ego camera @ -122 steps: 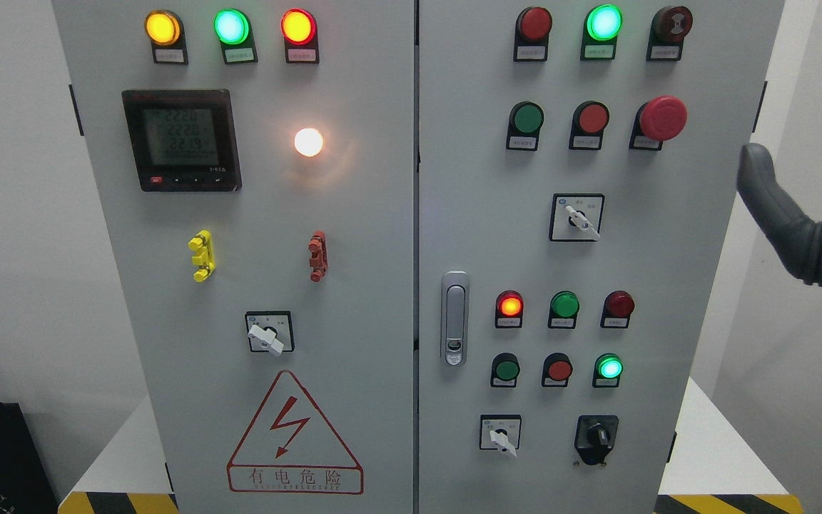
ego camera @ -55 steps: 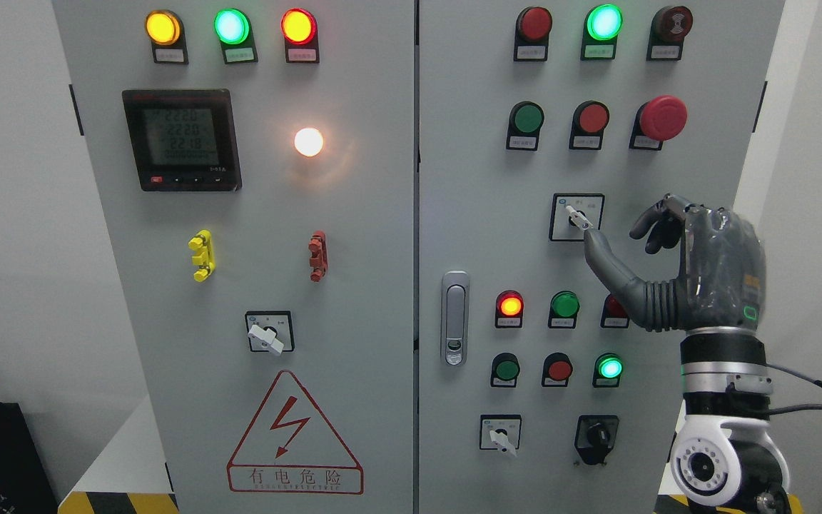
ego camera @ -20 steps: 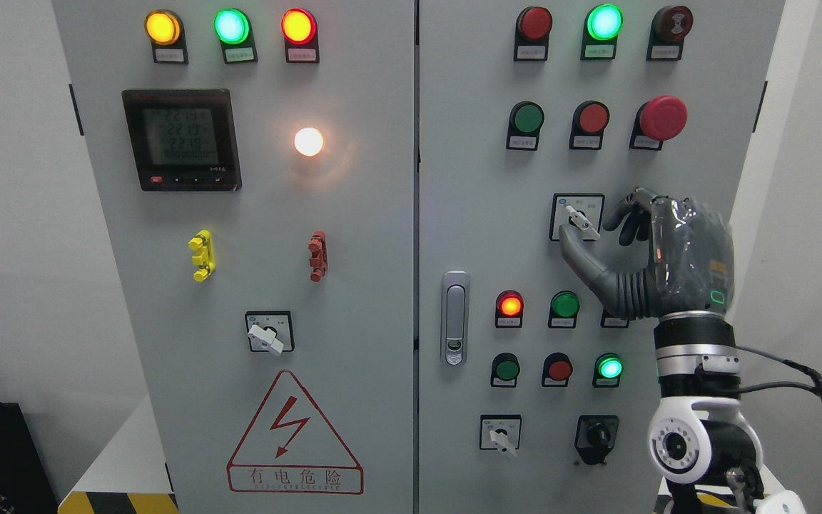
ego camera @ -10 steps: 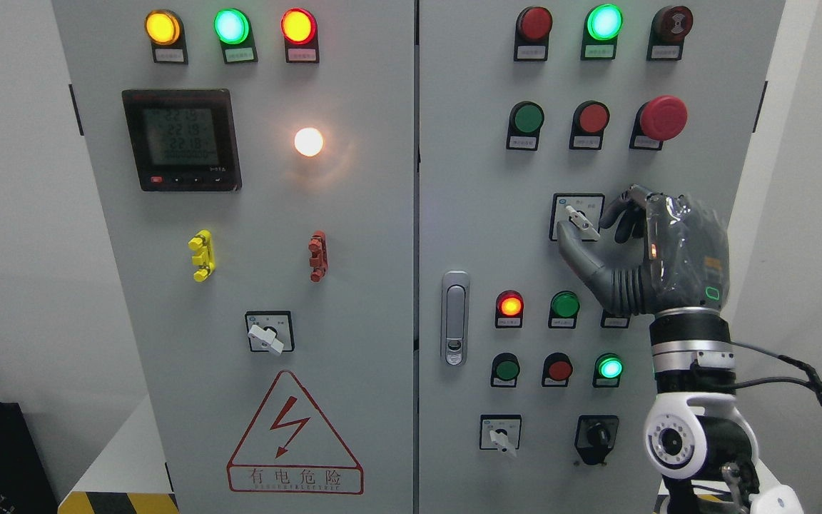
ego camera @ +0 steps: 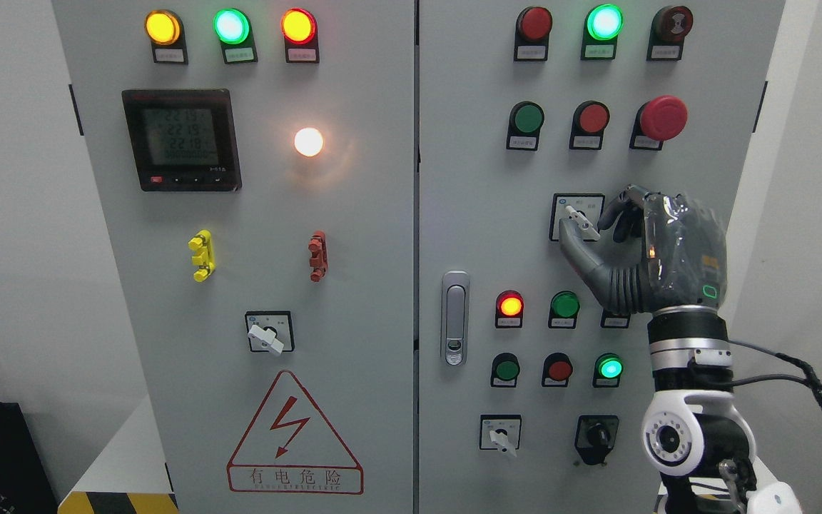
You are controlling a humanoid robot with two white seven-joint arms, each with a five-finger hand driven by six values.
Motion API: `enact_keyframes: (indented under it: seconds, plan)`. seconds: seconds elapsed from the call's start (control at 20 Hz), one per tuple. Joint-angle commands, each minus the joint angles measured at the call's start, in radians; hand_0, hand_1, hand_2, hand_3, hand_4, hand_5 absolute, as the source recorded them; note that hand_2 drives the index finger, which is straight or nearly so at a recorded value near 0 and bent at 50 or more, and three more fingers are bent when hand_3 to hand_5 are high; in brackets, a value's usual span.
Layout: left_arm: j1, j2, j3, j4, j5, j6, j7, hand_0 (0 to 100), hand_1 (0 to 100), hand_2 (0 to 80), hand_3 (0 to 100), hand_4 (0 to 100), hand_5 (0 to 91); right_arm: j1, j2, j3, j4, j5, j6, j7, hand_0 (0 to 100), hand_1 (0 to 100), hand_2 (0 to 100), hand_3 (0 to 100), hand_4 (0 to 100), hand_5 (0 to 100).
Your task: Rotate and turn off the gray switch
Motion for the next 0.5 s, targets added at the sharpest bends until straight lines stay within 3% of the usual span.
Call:
enact_keyframes:
  seconds: [0.0, 0.45]
  plan:
    - [0.000, 0.000, 0.032, 0.023, -0.008, 0.001, -0.001, 12, 39, 0.0, 0, 0, 0.0, -0.004, 0.000, 0.015, 0.008, 0.000, 0.012, -0.001, 25, 41, 67, 85, 83, 100]
    - [0.000, 0.000, 0.032, 0.023, -0.008, 0.001, -0.001, 12, 39, 0.0, 0, 0, 0.0, -0.011, 0.002, 0.017, 0.013, -0.002, 0.011, -0.001, 29, 39, 67, 86, 84, 100]
